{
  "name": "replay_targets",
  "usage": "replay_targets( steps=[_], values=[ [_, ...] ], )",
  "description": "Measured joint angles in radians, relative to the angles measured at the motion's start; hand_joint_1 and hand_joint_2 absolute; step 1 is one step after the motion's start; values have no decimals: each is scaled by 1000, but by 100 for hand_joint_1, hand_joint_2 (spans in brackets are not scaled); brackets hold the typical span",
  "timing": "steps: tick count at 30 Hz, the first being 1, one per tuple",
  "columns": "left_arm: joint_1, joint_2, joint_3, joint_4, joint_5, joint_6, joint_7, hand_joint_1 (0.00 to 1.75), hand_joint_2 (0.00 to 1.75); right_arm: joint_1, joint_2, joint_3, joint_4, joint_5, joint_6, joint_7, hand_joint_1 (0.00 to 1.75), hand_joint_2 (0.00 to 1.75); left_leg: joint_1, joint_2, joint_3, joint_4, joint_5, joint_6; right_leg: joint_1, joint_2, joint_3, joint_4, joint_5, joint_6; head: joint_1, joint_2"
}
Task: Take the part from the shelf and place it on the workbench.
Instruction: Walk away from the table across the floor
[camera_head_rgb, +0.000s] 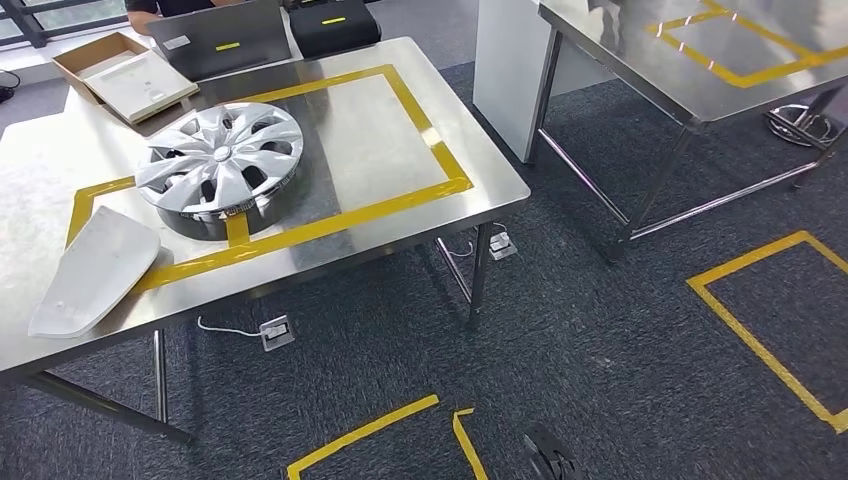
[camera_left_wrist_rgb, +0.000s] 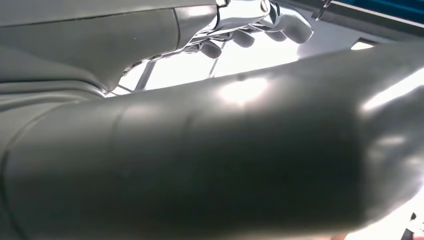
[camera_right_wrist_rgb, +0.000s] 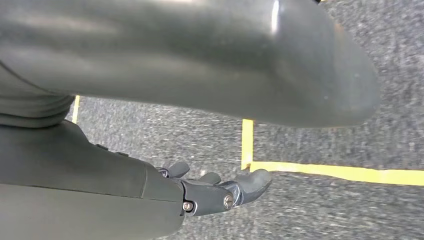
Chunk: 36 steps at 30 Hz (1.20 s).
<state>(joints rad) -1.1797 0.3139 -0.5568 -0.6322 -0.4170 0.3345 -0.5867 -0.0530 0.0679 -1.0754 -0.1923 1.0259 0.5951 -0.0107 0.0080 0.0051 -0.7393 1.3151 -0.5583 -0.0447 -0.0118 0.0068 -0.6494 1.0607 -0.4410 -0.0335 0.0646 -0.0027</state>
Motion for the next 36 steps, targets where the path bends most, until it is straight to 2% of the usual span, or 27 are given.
replay_targets(
  steps=[2, 4, 5, 6, 8, 9, 10, 11, 13, 14, 15, 16, 17, 18, 20, 21, 23, 24, 25, 26, 28, 29, 30, 31, 33, 35, 36],
  values=[
    [0, 0, -1, 1, 0, 2, 3, 0, 0, 0, 0, 0, 0, 0, 0, 1, 0, 0, -4, -2, 74, -66, 39, 13, 4, 0, -28, 0, 23, 1, 0, 0],
    [-3, -1, -1, -5, 0, 6, 5, 0, 0, 0, 2, 0, 0, 1, 0, 1, 0, 0, -12, -3, 174, -196, 36, 30, 5, 0, -45, -1, 45, 7, 1, 0],
    [-5, -2, -2, -8, 0, 8, 6, 0, 0, 0, 3, 0, 0, 1, 0, 2, 0, 0, -17, -3, 204, -244, 28, 35, 4, 0, -48, -4, 54, 12, 2, 0],
    [-6, -3, -2, -10, 0, 9, 6, 0, 0, 0, 4, 0, 0, 1, 0, 3, 0, 0, -21, -3, 215, -270, 21, 39, 2, 0, -48, -9, 64, 19, 1, 0],
    [-8, -6, -3, -10, 0, 11, 7, 0, 0, 0, 4, 0, 0, 2, 0, 6, 0, 0, -23, 0, 209, -287, 41, 48, -2, 0, -47, -19, 79, 33, -2, 0],
    [-8, -8, -4, -9, 0, 13, 8, 0, 0, 0, 4, 0, 0, 2, 0, 8, 0, 0, -21, 2, 205, -293, 54, 55, -3, 0, -51, -15, 69, 38, -3, 0],
    [-8, -12, -4, -9, 0, 14, 8, 0, 0, 0, 5, 0, 0, 3, 3, 10, 0, 0, -18, 4, 198, -298, 69, 63, -3, 0, -61, 4, 40, 42, -4, 0],
    [-8, -16, -4, -9, -2, 16, 9, 0, 0, 0, 6, 0, 0, 3, 7, 10, 0, 0, -15, 6, 186, -302, 84, 68, -4, 0, -75, 44, -8, 45, -4, 0],
    [-6, -21, -5, -8, -5, 20, 11, 0, 0, -1, 6, 0, 0, 3, 15, 10, 0, 0, -14, 6, 155, -301, 111, 73, -5, 0, -106, 163, -104, 51, -2, 0],
    [-2, -24, -5, -8, -7, 23, 12, 0, 0, -2, 6, 0, 0, 2, 17, 10, 0, 0, -14, 5, 136, -300, 125, 72, -5, -1, -114, 219, -125, 55, -2, 0],
    [3, -26, -5, -8, -10, 25, 13, 0, 0, -2, 5, 0, 0, 2, 17, 10, 0, 0, -13, 5, 117, -298, 139, 70, -6, -1, -109, 252, -119, 58, -2, 0],
    [9, -28, -5, -7, -14, 27, 15, 0, 0, -3, 5, 0, 0, 2, 17, 10, 0, 0, -11, 5, 98, -296, 151, 66, -6, -1, -90, 255, -96, 61, -2, 0],
    [15, -29, -5, -7, -17, 28, 16, 0, 0, -3, 4, 0, 0, 2, 17, 10, 0, 0, -9, 6, 79, -291, 163, 62, -7, -1, -53, 224, -68, 64, -2, 0],
    [18, -29, -5, -8, -19, 29, 17, 0, 0, -4, 4, 0, 0, 2, 17, 10, 0, 0, -7, 6, 62, -284, 173, 55, -9, -2, -5, 164, -61, 68, -1, 0],
    [20, -27, -5, -11, -22, 29, 17, 0, 0, -5, 4, 0, 0, 3, 17, 10, 0, 0, -7, 7, 36, -270, 188, 42, -7, 1, 76, 48, -82, 60, 4, 0],
    [19, -26, -5, -12, -23, 29, 17, 0, 0, -6, 4, 0, 0, 3, 17, 10, 0, 0, -8, 7, 31, -267, 195, 36, -4, 3, 94, 17, -98, 50, 5, 0],
    [19, -26, -5, -12, -25, 27, 16, 0, 0, -5, 3, -1, 0, 5, 17, 11, 0, 0, -7, 7, 31, -271, 210, 24, -2, 4, 91, 9, -91, 27, 6, 0],
    [20, -25, -5, -12, -26, 25, 16, 0, 0, -5, 3, -1, 0, 6, 17, 12, 0, 0, -6, 6, 28, -269, 205, 18, -2, 2, 85, 7, -83, 18, 4, 0],
    [21, -23, -5, -10, -27, 23, 15, 0, 0, -6, 3, -1, 0, 7, 16, 12, 0, 0, -4, 4, 21, -255, 183, 12, -3, 0, 77, 5, -71, 10, 3, 0],
    [21, -21, -5, -9, -27, 21, 15, 0, 0, -6, 3, -1, 0, 8, 16, 12, 0, 0, -3, 3, 10, -221, 141, 7, -5, -2, 67, 3, -59, 4, 1, 0],
    [21, -16, -5, -7, -27, 18, 12, 0, 0, -6, 3, -1, 0, 11, 16, 12, 0, 0, -2, 1, -14, -105, 39, 0, -3, -4, 41, 2, -35, -1, -1, 0],
    [23, -15, -5, -6, -27, 16, 10, 0, 0, -6, 3, -1, 0, 14, 16, 12, 0, 0, -2, 0, -21, -45, 9, -2, -2, -4, 27, 2, -22, -1, -1, 0],
    [25, -13, -5, -5, -28, 14, 9, 0, 0, -6, 3, -1, 0, 17, 16, 13, 0, 0, -2, 0, -18, -6, 4, -1, -1, -4, 12, 3, -11, -2, -1, 0],
    [27, -12, -5, -4, -28, 13, 7, 0, 0, -6, 3, -1, 0, 20, 16, 15, 0, 0, -2, 0, -2, 5, 17, 2, 1, -5, -3, 3, 1, -1, -1, 0],
    [28, -8, -4, -4, -28, 11, 6, 0, 0, -6, 2, -1, 0, 27, 16, 22, 0, 0, -6, -2, 80, -74, 54, 18, 4, -5, -30, 3, 25, 0, -1, 0],
    [27, -4, -3, -10, -29, 11, 4, 0, 0, -6, 2, -1, 0, 32, 16, 31, 0, 0, -15, -4, 181, -207, 41, 35, 6, -4, -46, 1, 46, 7, 0, 0],
    [26, -2, -2, -13, -29, 11, 3, 0, 0, -6, 1, -1, 0, 35, 16, 36, 0, 0, -20, -5, 208, -252, 28, 40, 3, -4, -47, -3, 56, 13, 0, 0]
  ],
)
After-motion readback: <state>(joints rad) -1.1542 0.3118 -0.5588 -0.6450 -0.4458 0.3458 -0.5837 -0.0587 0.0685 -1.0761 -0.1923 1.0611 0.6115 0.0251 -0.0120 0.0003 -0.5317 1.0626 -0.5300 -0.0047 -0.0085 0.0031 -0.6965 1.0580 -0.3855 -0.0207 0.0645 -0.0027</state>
